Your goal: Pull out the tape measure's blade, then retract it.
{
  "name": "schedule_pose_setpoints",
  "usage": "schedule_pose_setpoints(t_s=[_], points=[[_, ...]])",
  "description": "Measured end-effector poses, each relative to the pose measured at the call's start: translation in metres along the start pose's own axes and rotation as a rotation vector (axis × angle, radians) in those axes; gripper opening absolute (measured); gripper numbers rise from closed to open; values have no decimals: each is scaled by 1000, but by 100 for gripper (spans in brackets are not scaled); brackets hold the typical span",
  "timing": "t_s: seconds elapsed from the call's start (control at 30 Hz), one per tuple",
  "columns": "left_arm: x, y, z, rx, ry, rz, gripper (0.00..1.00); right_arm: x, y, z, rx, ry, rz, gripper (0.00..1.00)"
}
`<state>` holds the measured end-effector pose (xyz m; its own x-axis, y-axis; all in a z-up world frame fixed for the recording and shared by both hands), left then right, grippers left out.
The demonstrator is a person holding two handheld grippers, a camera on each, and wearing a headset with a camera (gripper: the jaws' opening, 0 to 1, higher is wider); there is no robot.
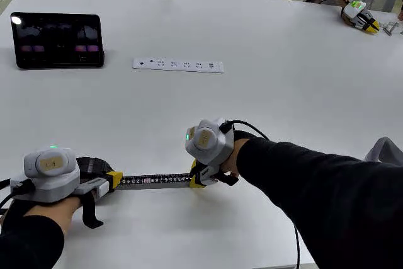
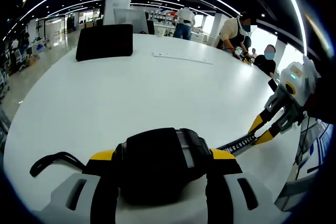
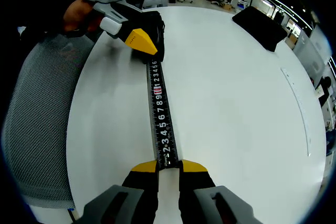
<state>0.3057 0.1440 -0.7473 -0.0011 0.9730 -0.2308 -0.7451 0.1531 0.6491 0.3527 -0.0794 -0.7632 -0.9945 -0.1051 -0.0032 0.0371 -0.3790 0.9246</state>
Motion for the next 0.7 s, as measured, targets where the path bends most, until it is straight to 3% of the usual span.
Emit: schedule_pose_setpoints(t_s=[0.7], points=[[0, 0, 1, 3, -1, -2, 63, -1, -3, 10, -6, -14, 5, 11]])
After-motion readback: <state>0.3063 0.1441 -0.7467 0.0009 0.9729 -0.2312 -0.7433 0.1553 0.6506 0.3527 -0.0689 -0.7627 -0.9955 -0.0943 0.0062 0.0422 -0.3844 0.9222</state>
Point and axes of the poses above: the centre of the closed fingertips' face, and the gripper's own axes: y roughly backward along the fingers, x roughly to its left, z roughly out of its top, the point moved 5 cm from there along y, roughly backward along the fingers, and after that the axes turned 5 degrees about y, right-handed, at the moved point
